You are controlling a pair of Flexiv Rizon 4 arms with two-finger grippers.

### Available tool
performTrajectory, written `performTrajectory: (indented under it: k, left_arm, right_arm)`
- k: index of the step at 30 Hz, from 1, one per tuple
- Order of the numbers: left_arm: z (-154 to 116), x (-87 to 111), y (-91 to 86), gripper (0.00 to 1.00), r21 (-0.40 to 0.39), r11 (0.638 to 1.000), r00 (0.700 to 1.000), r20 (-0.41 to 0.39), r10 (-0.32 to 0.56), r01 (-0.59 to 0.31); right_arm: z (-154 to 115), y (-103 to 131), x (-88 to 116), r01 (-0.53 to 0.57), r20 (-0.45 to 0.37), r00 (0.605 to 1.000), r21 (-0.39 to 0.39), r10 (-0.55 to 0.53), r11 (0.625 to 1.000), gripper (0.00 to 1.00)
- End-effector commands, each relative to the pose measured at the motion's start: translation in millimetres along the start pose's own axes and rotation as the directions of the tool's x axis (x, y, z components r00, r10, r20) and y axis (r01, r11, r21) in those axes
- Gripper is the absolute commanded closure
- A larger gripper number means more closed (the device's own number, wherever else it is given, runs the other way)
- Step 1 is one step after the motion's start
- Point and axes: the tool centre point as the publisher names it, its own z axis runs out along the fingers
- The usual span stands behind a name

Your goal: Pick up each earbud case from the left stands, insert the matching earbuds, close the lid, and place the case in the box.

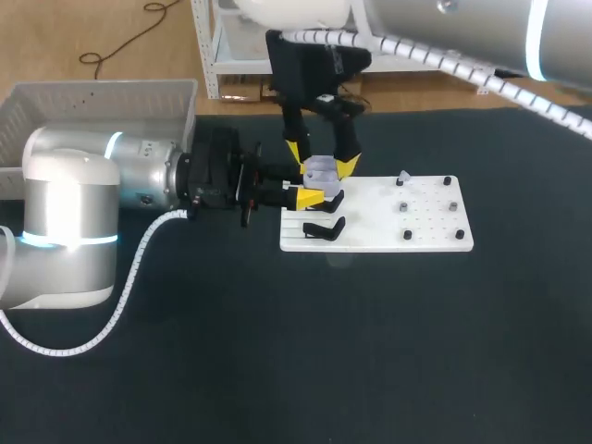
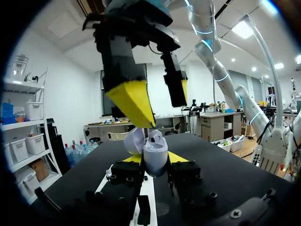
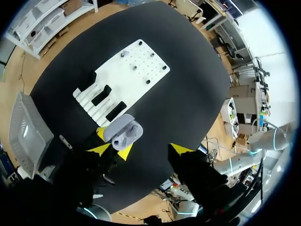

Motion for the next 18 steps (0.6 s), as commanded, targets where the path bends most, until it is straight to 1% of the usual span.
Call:
performTrajectory:
  k: [1,3,6,9,12,14,18]
  left_arm:
    - [0.2,0.2,-1.4,1.0,-0.005,1.0,1.0,0.0,0.002,-0.002]
    - [0.2,0.2,-1.4,1.0,-0.005,1.0,1.0,0.0,0.002,-0.002]
    - [0.2,0.2,-1.4,1.0,-0.005,1.0,1.0,0.0,0.002,-0.002]
    - [0.2,0.2,-1.4,1.0,-0.005,1.0,1.0,0.0,0.002,-0.002]
    - [0.2,0.2,-1.4,1.0,-0.005,1.0,1.0,0.0,0.002,-0.002]
    - [0.2,0.2,-1.4,1.0,-0.005,1.0,1.0,0.0,0.002,-0.002]
    - [0.2,0.2,-1.4,1.0,-0.005,1.0,1.0,0.0,0.002,-0.002]
  right_arm:
    - [-3.2,-37.2,-0.5,0.097,0.019,0.995,-0.2,-0.095,0.975,0.0]
    - [-7.2,-44.0,-4.6,0.184,0.03,0.983,-0.26,-0.183,0.948,0.0]
    - [-13.6,-50.1,-14.6,0.295,0.065,0.955,-0.306,-0.289,0.905,0.0]
    - [-17.9,-53.5,-30.4,0.361,0.082,0.931,-0.348,-0.355,0.865,0.0]
    - [-21.9,-55.9,-50.4,0.415,0.101,0.907,-0.388,-0.41,0.823,0.0]
    - [-24.9,-56.3,-62.5,0.453,0.126,0.889,-0.392,-0.441,0.8,0.0]
    - [-28.7,-52.9,-83.7,0.526,0.151,0.846,-0.393,-0.512,0.754,0.0]
